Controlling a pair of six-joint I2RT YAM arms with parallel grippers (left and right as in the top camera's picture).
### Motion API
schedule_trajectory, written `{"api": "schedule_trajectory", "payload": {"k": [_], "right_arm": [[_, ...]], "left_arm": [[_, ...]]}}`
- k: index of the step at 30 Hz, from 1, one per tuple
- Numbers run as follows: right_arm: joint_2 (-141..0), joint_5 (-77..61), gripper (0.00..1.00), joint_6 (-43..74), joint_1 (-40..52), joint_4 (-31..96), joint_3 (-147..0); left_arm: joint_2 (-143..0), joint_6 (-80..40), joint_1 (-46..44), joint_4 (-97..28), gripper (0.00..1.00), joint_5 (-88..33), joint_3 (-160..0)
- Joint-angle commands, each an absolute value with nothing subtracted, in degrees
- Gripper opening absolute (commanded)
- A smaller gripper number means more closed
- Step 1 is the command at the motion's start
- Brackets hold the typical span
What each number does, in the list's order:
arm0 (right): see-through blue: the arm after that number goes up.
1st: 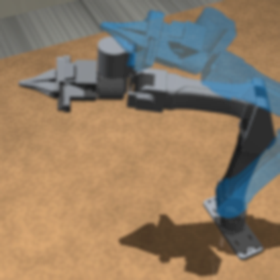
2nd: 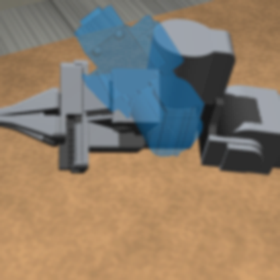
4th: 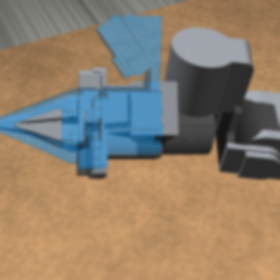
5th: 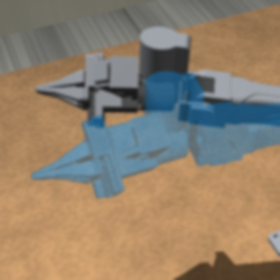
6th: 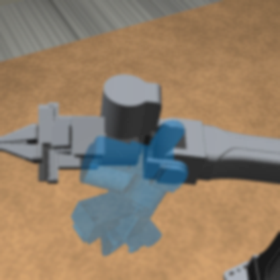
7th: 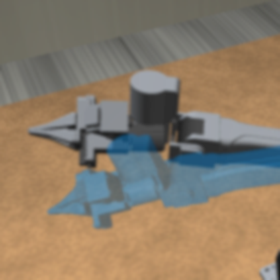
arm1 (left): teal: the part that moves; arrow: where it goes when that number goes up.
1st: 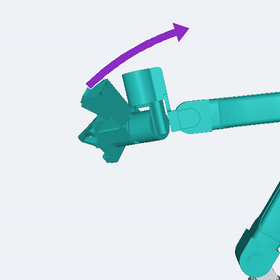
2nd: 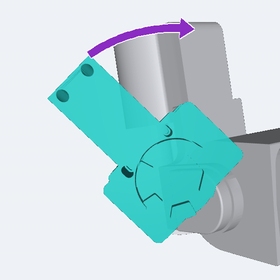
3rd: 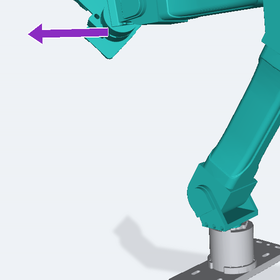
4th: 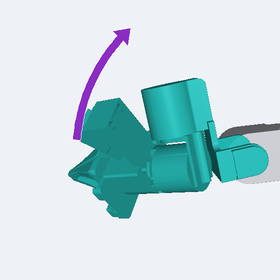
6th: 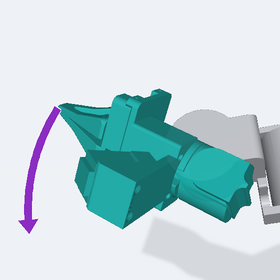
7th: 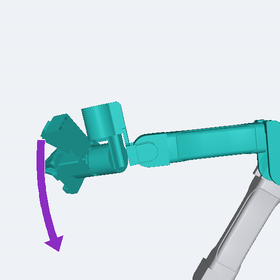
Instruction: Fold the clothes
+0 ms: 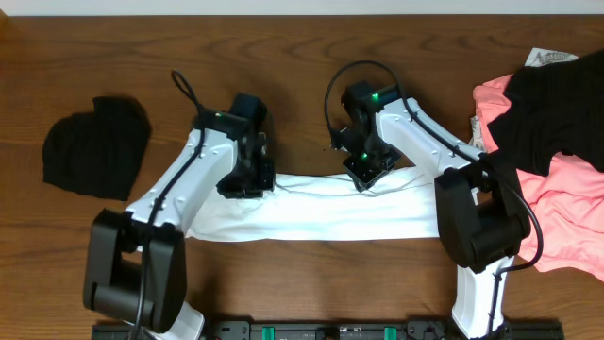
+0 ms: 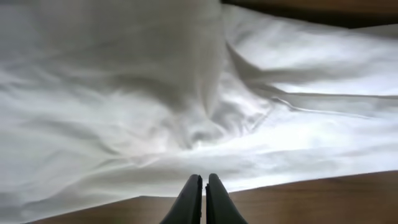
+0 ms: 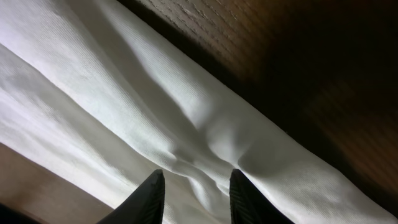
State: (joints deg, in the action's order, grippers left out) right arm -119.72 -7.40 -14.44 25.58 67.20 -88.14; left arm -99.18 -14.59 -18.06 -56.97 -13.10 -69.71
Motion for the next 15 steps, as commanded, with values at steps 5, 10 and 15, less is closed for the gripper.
{"api": "schedule_trajectory", "payload": {"k": [5,10,15], "right_arm": [[-117.99,-6.85,0.33,-13.74,25.41,67.26,-89.06],[-117.99,-6.85,0.33,-13.74,25.41,67.79,-89.06],[-117.99,-6.83,0.33,-13.74,25.41,68.03,-89.06]], "left_arm": [[-100.12,-15.14,-18.2,-49.56,0.26,-12.05,-68.71],[-102.45,-18.37,-18.2,-44.58,0.41,-5.58,-68.69],[-105.21,-18.39,-18.2,-42.87,0.41,-5.69,-68.69]]}}
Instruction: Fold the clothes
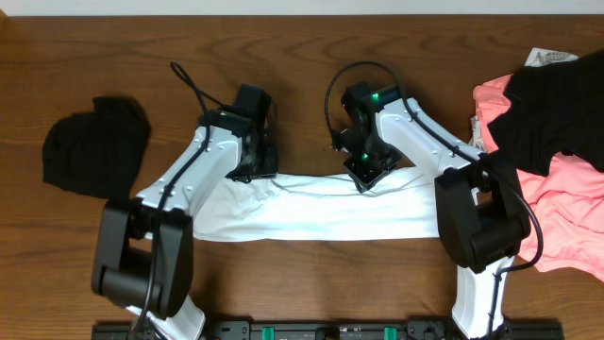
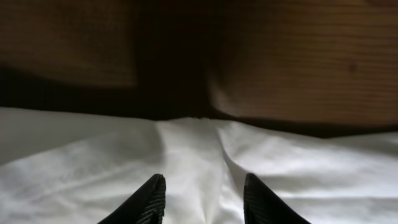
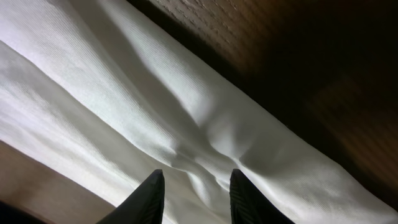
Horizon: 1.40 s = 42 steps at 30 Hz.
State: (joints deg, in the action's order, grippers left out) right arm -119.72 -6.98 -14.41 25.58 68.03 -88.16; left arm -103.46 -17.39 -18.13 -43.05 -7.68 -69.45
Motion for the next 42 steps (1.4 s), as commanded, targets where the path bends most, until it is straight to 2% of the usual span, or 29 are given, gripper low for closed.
{"api": "schedule_trajectory", "payload": {"k": [1,9,12,20,26,34,41,42], "right_arm": [[-117.99,-6.85,0.33,-13.74,25.41,67.9,-89.06],[-117.99,-6.83,0.33,-13.74,25.41,67.68,-89.06],[-117.99,-6.85,0.33,-13.74,25.41,67.66,-89.06],[-117.99,-6.83,0.33,-13.74,25.41,67.53,-89.06],[-117.99,-6.83,0.33,-13.74,25.41,67.51,-89.06],[-117.99,-6.81,0.33,-13.74,25.41,67.4,-89.06],[-117.99,-6.83,0.33,-13.74,25.41,66.87,-89.06],[-117.99,-6.85,0.33,-13.74,25.41,66.92,-89.06]], "left_arm": [[-105.67,-18.37,-18.2,-42.52,0.42,-5.72,-68.69],[-107.18,-18.37,-18.2,-41.65,0.4,-5.74,-68.69],[-107.18,-18.37,-18.2,-41.69,0.25,-5.74,-68.69],[-107.18,-18.35,-18.2,-41.85,0.06,-5.74,-68.69],[-106.59,-18.35,-18.2,-44.75,0.06,-5.74,-68.95],[-99.0,-18.76,-19.97,-52.97,0.06,-5.72,-69.01],[-97.71,-18.79,-22.48,-48.6,0.06,-5.69,-68.93],[-98.13,-18.79,-22.48,-47.59,0.1,-5.65,-68.93]]}}
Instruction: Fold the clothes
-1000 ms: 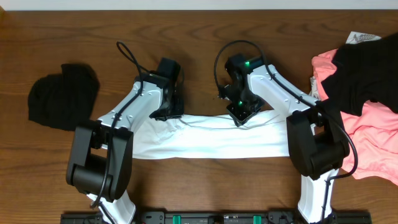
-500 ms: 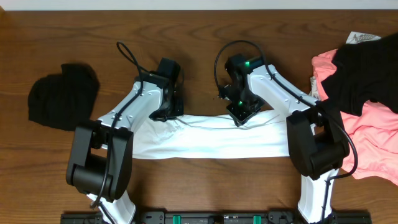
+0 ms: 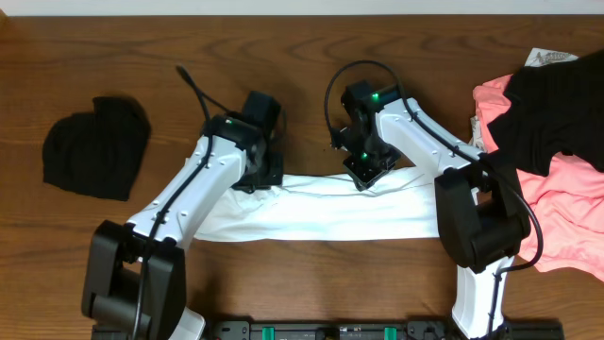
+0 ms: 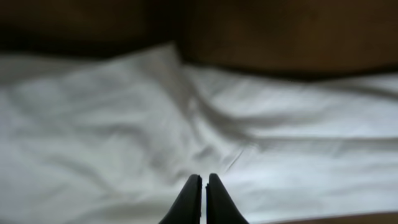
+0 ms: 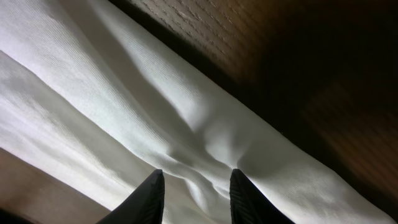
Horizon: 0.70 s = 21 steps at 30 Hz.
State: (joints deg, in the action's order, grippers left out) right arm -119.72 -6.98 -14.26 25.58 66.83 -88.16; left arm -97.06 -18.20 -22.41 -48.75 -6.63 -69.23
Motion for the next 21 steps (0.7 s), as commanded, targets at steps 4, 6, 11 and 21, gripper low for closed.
{"api": "schedule_trajectory", "payload": {"k": [4,6,11,21], "right_arm": [[-117.99,-6.83,0.33,-13.74,25.41,67.46,-89.06],[-118.02,-6.83,0.33,-13.74,25.41,67.51,-89.06],[-118.02,-6.85,0.33,-13.74,25.41,67.51,-89.06],[-117.99,-6.85,0.33,-13.74,25.41,67.48,-89.06]], "left_arm": [[-101.03,-22.85,-22.41,-44.62,0.29,-0.34,-68.84],[-102.78,-23.11,-22.41,-43.16,0.32,-0.19,-68.84],[-106.56,-23.27,-22.41,-41.23,0.33,-0.1,-68.84],[-107.81,-23.24,-22.31,-40.6,0.31,2.68,-68.86]]}}
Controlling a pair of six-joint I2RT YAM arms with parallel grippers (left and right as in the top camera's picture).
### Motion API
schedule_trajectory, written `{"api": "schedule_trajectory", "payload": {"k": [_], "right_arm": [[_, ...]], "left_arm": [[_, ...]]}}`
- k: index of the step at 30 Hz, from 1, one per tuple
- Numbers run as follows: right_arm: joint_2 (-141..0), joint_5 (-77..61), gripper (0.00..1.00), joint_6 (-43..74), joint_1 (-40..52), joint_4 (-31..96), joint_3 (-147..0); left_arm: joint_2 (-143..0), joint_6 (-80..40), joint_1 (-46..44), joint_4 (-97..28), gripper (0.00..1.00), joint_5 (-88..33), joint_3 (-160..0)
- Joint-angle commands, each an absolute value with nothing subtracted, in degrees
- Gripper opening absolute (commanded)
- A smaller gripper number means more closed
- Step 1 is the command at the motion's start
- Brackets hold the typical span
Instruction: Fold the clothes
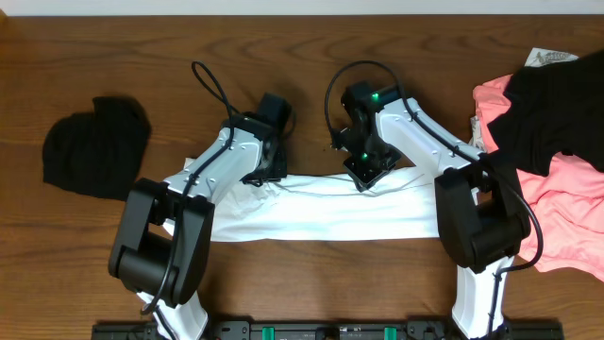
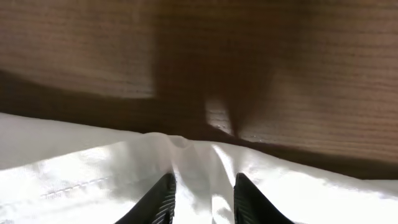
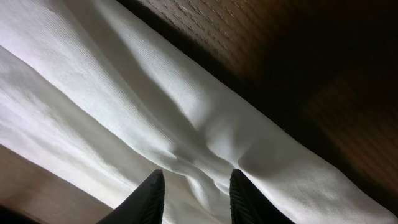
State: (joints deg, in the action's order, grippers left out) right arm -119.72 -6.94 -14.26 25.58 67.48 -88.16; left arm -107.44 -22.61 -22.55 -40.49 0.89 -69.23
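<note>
A white garment (image 1: 330, 212) lies stretched as a long band across the middle of the wooden table (image 1: 302, 66). My left gripper (image 1: 270, 177) is at its far edge, left of centre. In the left wrist view it (image 2: 202, 193) is open, fingers astride a small raised fold of the white cloth (image 2: 93, 177) where it meets bare wood. My right gripper (image 1: 363, 178) is at the far edge near the middle. In the right wrist view it (image 3: 194, 186) is open, with a ridge of the white cloth (image 3: 124, 81) bunched between its fingers.
A folded black garment (image 1: 94, 146) lies at the far left. A heap of pink clothes (image 1: 566, 203) with a black piece (image 1: 547, 109) on top fills the right edge. A white tag (image 1: 549, 57) peeks out behind the heap.
My left gripper was shut over the white cloth. Now it is open, a little further right, at the cloth's far edge. The right gripper has not moved.
My left gripper was first shut over the middle of the cloth's left part. Then it stood open at the far edge, then shut again over the cloth, and now stands open at the edge further right. The right gripper stayed open on the same ridge throughout.
</note>
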Motion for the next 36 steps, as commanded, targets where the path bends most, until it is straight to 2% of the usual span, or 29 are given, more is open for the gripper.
{"api": "schedule_trajectory", "payload": {"k": [1,6,11,14,20,29,36], "right_arm": [[-117.99,-6.83,0.33,-13.74,25.41,67.48,-89.06],[-117.99,-6.83,0.33,-13.74,25.41,67.48,-89.06],[-117.99,-6.85,0.33,-13.74,25.41,67.46,-89.06],[-118.02,-6.83,0.33,-13.74,24.88,67.55,-89.06],[-117.99,-6.83,0.33,-13.74,24.77,67.68,-89.06],[-117.99,-6.61,0.33,-13.74,24.29,67.61,-89.06],[-117.99,-6.61,0.33,-13.74,24.27,67.55,-89.06]], "left_arm": [[-107.81,-23.24,-22.31,-40.6,0.31,2.68,-68.86],[-107.81,-23.24,-22.31,-40.58,0.19,2.68,-68.86],[-107.81,-23.24,-22.31,-40.6,0.19,2.68,-68.86],[-107.81,-23.24,-22.31,-40.58,0.06,2.7,-68.86],[-107.7,-23.22,-22.31,-41.54,0.06,4.14,-69.14],[-99.85,-26.09,-23.24,-51.92,0.06,4.34,-70.59],[-99.35,-28.82,-25.45,-57.45,0.06,0.45,-68.84]]}}
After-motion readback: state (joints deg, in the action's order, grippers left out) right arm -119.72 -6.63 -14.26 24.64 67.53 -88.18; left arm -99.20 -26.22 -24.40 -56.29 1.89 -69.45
